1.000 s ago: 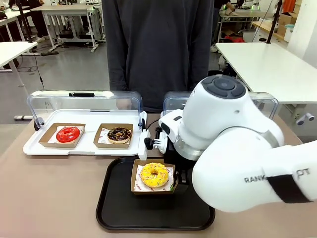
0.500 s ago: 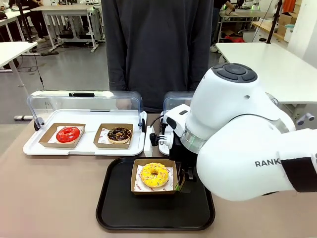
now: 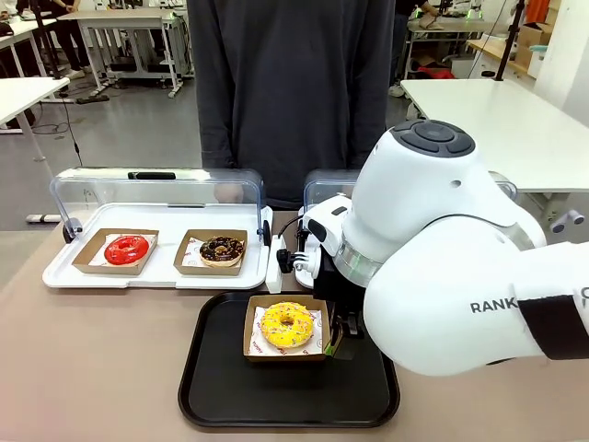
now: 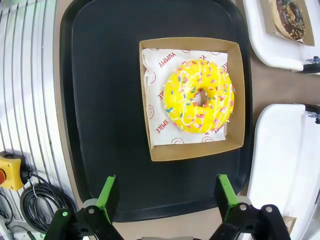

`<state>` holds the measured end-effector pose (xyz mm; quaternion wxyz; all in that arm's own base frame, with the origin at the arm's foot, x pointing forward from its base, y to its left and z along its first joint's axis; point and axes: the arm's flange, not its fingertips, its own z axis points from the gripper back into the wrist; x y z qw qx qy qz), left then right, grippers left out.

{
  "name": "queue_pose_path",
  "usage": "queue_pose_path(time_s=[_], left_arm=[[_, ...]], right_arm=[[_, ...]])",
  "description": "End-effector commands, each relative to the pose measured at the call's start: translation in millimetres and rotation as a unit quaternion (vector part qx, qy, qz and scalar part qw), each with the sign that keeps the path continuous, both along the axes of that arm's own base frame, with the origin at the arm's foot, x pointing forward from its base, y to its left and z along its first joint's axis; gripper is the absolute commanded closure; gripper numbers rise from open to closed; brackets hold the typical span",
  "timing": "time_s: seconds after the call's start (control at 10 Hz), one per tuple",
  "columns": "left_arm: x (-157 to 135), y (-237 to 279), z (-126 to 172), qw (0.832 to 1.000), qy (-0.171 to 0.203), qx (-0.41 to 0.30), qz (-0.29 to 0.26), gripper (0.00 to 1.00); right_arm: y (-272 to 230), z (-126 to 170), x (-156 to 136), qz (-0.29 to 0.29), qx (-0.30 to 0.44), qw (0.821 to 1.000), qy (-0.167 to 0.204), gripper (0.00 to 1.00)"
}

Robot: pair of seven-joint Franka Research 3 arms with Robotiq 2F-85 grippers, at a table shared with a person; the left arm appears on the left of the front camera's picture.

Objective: Move the third donut from the left to the tray.
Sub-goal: Pick up the Paper togo box containing the Donut indicated by the person and place it on the Handle tray.

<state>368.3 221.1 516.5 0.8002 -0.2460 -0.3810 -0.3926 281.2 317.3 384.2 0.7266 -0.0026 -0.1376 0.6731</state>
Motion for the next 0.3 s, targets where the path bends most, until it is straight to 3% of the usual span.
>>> queue_pose_path(time_s=[0.0,0.2], left_arm=[[-0.8,-1.3,2.2,1.000,-0.005,-0.004,-0.003,0.00],[-0.8,-1.3,2.2,1.000,-0.005,-0.004,-0.003,0.00]], right_arm=[[3.3,-1.8,1.0,-0.011,0.000,1.000,-0.014,0.00],[3.3,-1.8,1.0,-0.011,0.000,1.000,-0.014,0.00]])
